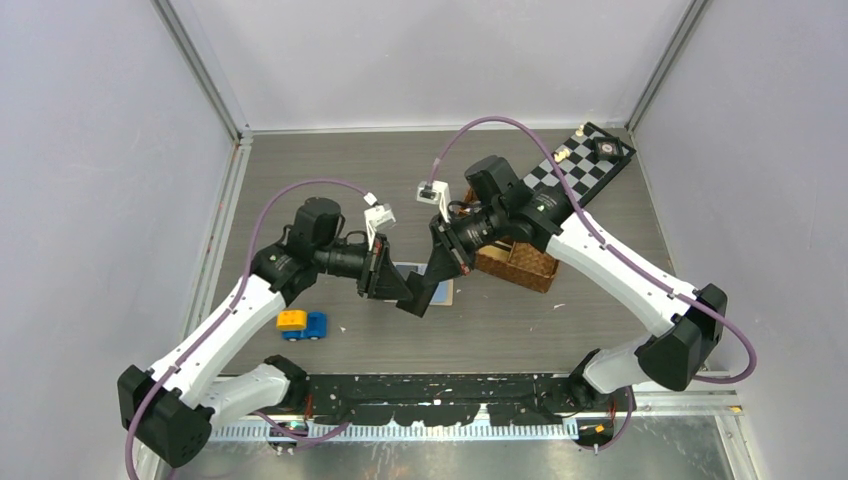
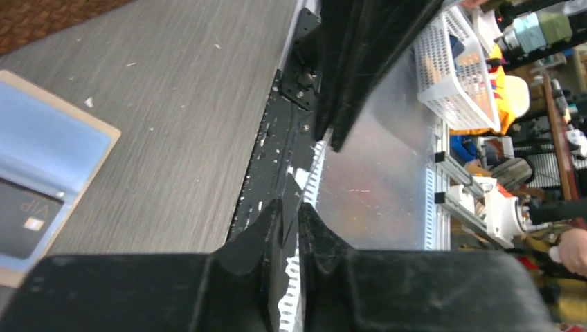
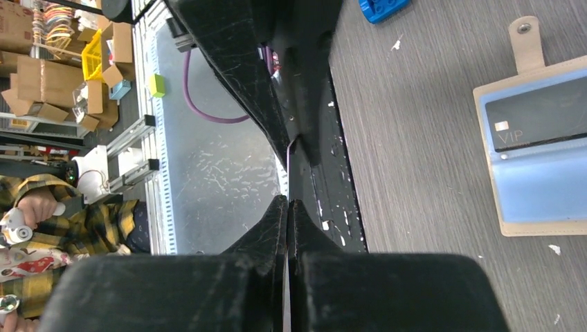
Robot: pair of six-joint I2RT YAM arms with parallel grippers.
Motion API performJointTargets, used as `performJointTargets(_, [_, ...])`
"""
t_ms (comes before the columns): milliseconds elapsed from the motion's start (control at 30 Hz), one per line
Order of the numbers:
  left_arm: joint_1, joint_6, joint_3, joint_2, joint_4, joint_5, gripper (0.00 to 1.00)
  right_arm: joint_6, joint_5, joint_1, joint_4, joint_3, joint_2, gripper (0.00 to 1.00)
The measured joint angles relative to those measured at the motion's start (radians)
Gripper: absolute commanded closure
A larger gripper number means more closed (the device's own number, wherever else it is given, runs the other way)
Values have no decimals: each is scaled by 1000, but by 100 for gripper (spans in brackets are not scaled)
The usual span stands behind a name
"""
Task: Put the credit cards into the card holder
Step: Insert the credit card into the card holder.
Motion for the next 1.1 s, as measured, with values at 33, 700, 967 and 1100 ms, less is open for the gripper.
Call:
performJointTargets(33, [-4,-8,-2,0,8,11,100,-2,0,0,-4,0,1,93])
performJointTargets(700, [50,-252,-150,182,110,-428,100,504,522,-54,370,-444,-106,62])
performJointTargets(967, [63,-301,-161,346,223,-436,100,679,710,0,501,-526,9,65])
performJointTargets(1100, [68,-301,-161,383,256,-436,100,715,773,15,533,-527,76,65])
